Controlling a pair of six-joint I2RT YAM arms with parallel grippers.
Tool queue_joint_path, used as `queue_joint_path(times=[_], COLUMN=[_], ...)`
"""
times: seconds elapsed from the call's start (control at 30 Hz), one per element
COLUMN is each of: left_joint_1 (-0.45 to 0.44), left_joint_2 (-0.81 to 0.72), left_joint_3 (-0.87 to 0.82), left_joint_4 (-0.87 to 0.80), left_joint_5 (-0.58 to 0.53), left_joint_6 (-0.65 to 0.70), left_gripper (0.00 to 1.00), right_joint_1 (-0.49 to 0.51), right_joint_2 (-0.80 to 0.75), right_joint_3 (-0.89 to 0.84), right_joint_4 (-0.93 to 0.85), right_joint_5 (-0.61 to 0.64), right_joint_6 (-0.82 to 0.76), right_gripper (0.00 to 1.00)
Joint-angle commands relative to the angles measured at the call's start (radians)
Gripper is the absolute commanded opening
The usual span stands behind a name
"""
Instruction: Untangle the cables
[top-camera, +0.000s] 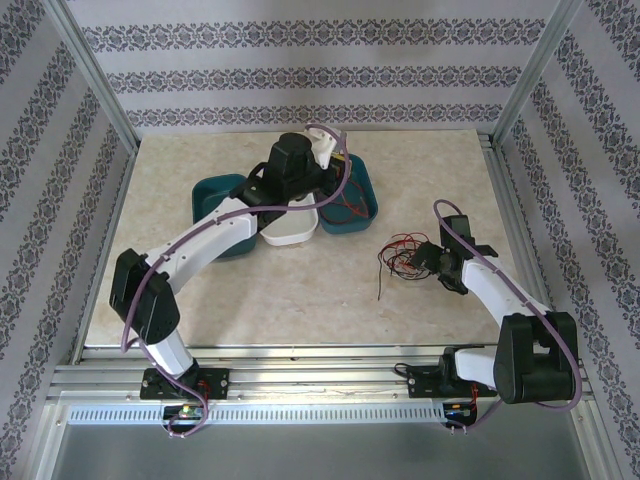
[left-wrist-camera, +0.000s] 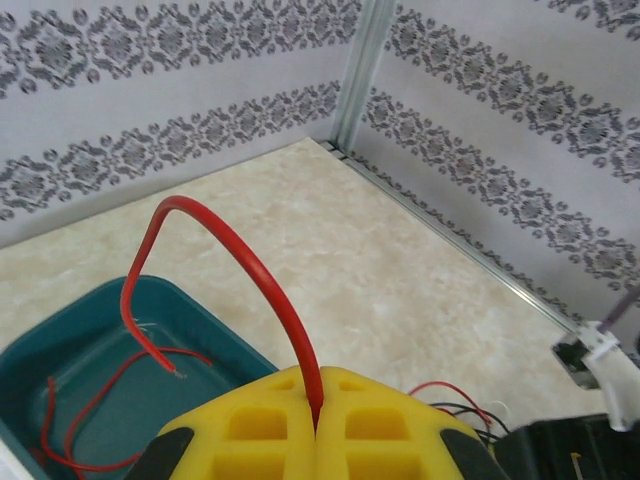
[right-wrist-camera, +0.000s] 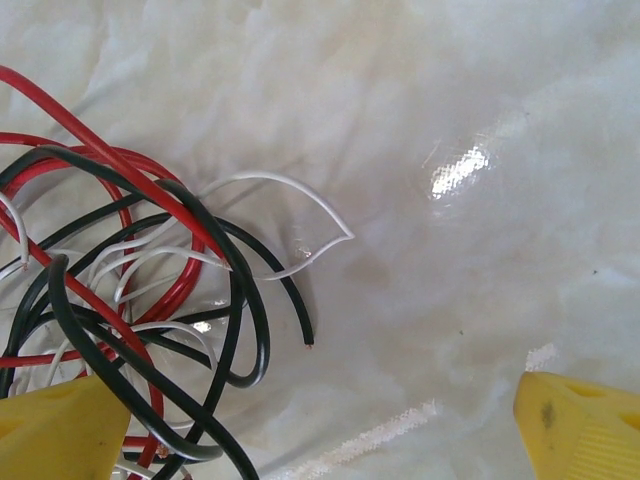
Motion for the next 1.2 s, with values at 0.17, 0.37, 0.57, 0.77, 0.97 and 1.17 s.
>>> queue_joint_path(times=[0.17,0.37,0.57,0.77,0.97,1.17], left_joint_1=[0.043,0.047,0.048,0.047,0.047,0.047], left_joint_2=[0.100,0.216,0.353,0.437,0.466,0.509], left_joint_3=[0.113,0.222,0.362,0.419,0.399,0.416], left_joint_4=[-0.030,-0.083,-0.191,-0.272,-0.303,-0.370], left_joint_5=[-0.106,-0.139,-0.178,-0.178,-0.163,-0.121], left_joint_6=[0.153,0.252,0.327,0.347,0.335,0.321], left_gripper=[0.00,0.00,0.00,0.00,0.00,0.00], right_joint_1=[0.013,0.013,0.013,0.013,0.013,0.013], right_joint_2=[-0.013,-0.023,-0.031,-0.033,-0.021,-0.021], right_joint_3=[0.020,0.014,0.012,0.009,0.009,0.005], right_joint_4=[-0.022,-0.022,-0.019,-0.015,-0.007,-0.003], right_joint_5=[-0.009,-0.007,-0.013,-0.012,-0.019,-0.018], right_joint_6=[0.008,0.008,0.012,0.014,0.019,0.020], right_gripper=[0.98,0.98,0.98,0.98,0.98,0.98])
